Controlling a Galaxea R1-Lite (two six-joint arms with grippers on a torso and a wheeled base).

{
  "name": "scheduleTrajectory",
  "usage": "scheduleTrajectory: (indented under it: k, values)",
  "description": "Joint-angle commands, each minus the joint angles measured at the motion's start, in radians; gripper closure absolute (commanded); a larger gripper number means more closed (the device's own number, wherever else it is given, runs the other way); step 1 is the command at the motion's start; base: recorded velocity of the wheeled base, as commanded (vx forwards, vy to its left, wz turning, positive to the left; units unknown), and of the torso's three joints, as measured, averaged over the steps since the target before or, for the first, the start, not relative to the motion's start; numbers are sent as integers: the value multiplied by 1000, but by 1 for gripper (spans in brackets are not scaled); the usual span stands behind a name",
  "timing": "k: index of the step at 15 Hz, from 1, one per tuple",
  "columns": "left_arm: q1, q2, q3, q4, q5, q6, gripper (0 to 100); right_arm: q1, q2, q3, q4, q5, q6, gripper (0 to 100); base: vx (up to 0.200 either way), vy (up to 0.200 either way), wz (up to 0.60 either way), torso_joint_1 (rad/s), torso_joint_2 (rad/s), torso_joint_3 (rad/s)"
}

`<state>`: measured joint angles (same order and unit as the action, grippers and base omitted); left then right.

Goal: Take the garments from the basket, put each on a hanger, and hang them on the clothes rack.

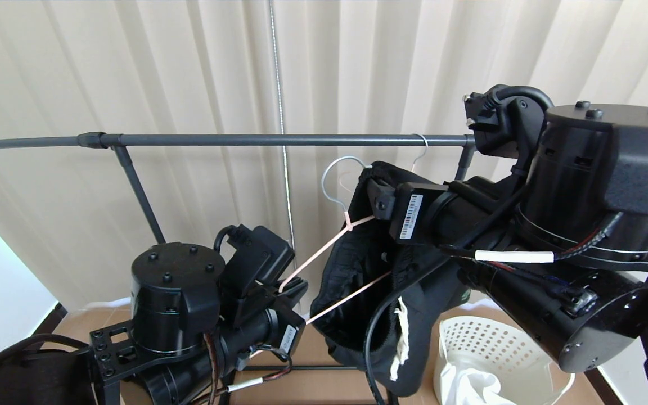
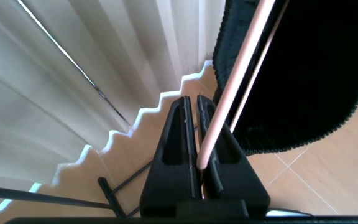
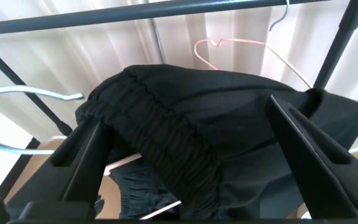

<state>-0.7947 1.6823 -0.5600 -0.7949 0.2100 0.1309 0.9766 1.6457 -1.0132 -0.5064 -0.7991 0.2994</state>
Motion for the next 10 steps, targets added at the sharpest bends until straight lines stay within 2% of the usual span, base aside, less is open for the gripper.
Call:
scheduleTrajectory:
  k: [1,7,10]
  values:
    - [-5,-9,2,-1,0,-2,100,1,14,-2,-4,0,0,0,0,0,0,0,0,0]
    - [-5,-10,-1,-3,0,-7,100,1,51,12,-9,-2,1,0,0,0,0,0,0,0]
    - [9,-6,-14,-1,-1,-40,100,1,42,21,-9,0,-5,0,0,0,0,0,0,0]
